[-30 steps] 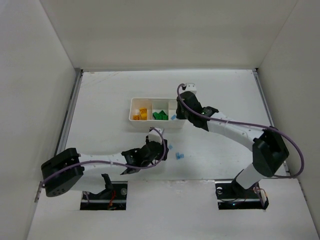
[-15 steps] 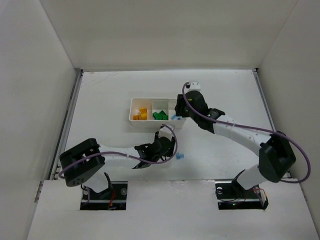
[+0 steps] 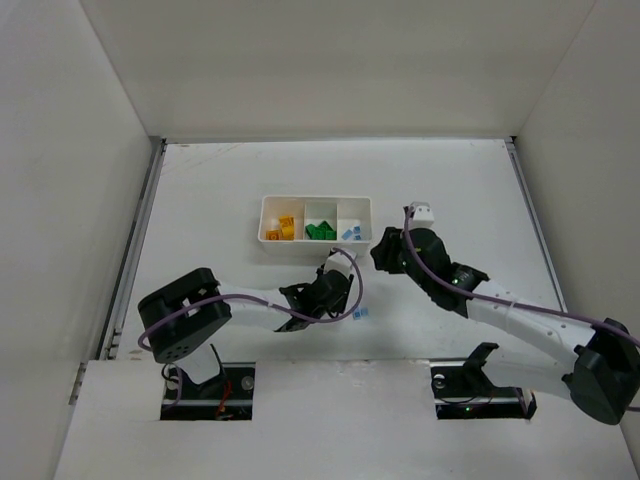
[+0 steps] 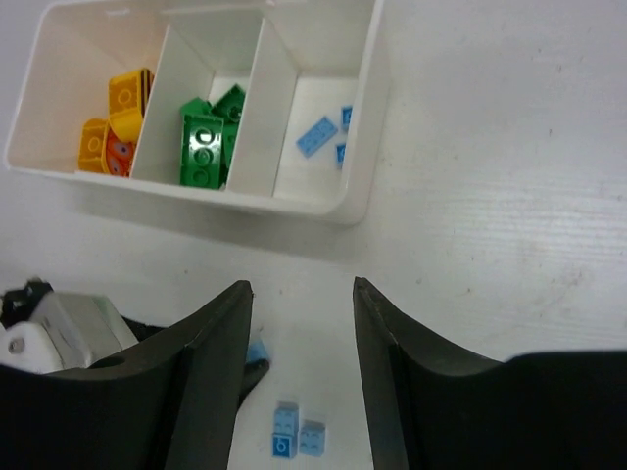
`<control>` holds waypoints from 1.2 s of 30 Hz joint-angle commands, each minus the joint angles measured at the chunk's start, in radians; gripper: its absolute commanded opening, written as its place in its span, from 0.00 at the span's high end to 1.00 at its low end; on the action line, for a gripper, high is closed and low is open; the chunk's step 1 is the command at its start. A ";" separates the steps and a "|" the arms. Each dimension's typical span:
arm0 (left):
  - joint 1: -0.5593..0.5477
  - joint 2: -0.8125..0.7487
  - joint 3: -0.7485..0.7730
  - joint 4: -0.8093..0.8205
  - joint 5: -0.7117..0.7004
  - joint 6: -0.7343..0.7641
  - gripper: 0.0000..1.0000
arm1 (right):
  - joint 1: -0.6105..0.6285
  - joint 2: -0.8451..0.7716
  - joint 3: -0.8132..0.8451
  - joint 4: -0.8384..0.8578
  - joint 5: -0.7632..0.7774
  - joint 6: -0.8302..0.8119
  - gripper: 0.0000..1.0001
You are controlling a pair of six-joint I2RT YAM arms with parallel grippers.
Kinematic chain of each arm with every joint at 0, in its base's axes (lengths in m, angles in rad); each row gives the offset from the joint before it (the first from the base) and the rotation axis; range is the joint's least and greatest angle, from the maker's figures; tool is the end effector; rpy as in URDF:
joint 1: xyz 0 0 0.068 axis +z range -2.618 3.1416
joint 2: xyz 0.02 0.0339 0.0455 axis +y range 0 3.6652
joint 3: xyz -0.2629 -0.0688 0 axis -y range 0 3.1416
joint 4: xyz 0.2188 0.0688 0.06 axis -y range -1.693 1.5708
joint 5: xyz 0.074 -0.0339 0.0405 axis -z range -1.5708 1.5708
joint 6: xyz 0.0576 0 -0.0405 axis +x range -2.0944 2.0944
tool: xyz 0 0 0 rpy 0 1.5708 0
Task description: Sort the legos into containers by color
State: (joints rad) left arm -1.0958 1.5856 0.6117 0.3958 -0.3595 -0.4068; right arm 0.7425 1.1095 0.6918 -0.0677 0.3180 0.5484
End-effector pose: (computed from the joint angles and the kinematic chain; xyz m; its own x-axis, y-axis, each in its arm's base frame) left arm 0.1569 -0.2607 0.1592 -0.5056 0.1732 -0.8452 0.5419 0.8261 -0.1548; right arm 0.1899 0.1498 0.2550 -0.5219 0.1931 -0.8308 -0.1950 0.9212 0.3366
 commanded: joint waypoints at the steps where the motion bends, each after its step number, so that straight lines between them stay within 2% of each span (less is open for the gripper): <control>1: 0.001 0.016 0.039 0.009 0.011 0.017 0.71 | 0.036 -0.033 -0.053 0.022 0.006 0.059 0.51; 5: -0.002 0.010 0.028 0.000 0.008 0.010 0.80 | 0.123 -0.051 -0.113 -0.030 0.026 0.110 0.59; 9: 0.015 -0.062 0.007 -0.025 0.010 -0.009 0.85 | 0.227 -0.085 -0.136 -0.133 0.064 0.157 0.60; 15: 0.058 -0.225 0.060 -0.067 0.014 -0.038 0.85 | 0.352 -0.022 -0.121 -0.225 0.110 0.209 0.60; 19: 0.107 -0.256 0.155 -0.074 0.016 -0.027 0.85 | 0.360 0.030 -0.110 -0.236 0.161 0.228 0.67; 22: 0.159 -0.204 0.241 -0.069 0.019 -0.018 0.84 | 0.360 0.038 -0.115 -0.259 0.185 0.287 0.73; 25: 0.214 -0.098 0.334 -0.064 0.036 0.005 0.84 | 0.376 0.050 -0.126 -0.279 0.214 0.334 0.73; 27: 0.245 -0.011 0.399 -0.066 0.057 0.006 0.84 | 0.404 0.056 -0.126 -0.293 0.223 0.349 0.72; 31: 0.282 0.120 0.509 -0.103 0.080 0.006 0.84 | 0.456 0.081 -0.124 -0.282 0.211 0.346 0.62; 36: 0.294 0.208 0.588 -0.127 0.090 0.006 0.84 | 0.478 0.115 -0.123 -0.287 0.207 0.360 0.60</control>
State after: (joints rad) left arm -0.8024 1.8030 1.1278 0.2775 -0.2871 -0.4156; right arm 1.2125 1.2171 0.5560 -0.3458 0.5018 0.8810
